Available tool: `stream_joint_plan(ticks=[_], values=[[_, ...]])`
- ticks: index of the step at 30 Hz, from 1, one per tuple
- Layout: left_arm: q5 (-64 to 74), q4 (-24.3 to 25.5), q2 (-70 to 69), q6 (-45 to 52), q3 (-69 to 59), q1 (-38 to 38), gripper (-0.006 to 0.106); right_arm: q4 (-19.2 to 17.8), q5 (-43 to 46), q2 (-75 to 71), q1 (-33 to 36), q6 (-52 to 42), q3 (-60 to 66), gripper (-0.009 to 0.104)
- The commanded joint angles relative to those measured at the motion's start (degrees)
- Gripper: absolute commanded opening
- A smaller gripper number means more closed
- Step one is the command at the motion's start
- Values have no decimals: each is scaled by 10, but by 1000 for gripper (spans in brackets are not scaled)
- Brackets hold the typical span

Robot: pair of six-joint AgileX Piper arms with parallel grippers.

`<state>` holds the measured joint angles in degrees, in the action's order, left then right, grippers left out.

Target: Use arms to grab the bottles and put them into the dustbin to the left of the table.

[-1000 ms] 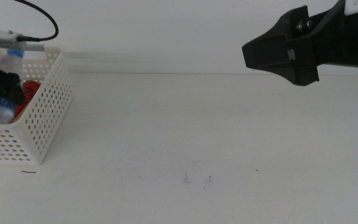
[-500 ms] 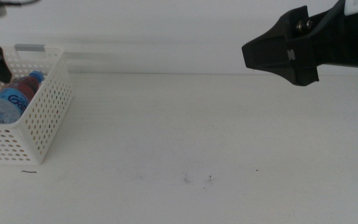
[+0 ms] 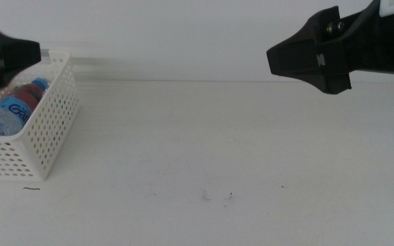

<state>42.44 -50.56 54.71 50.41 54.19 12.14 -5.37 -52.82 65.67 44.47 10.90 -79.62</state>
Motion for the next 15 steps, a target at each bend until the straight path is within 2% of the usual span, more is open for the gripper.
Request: stream_joint_plan(ticks=[1,7,15], values=[[-92,-54,-65,22,-64,-36,94,-2,4,-2,2,-5,-5,91],[-150,-24,-79,-7,-115,-146,94,12,4,-2,2,-5,-5,91],[-168,-20,-76,-14,-115,-162,94,12,4,-1,2,-5,-5,91]])
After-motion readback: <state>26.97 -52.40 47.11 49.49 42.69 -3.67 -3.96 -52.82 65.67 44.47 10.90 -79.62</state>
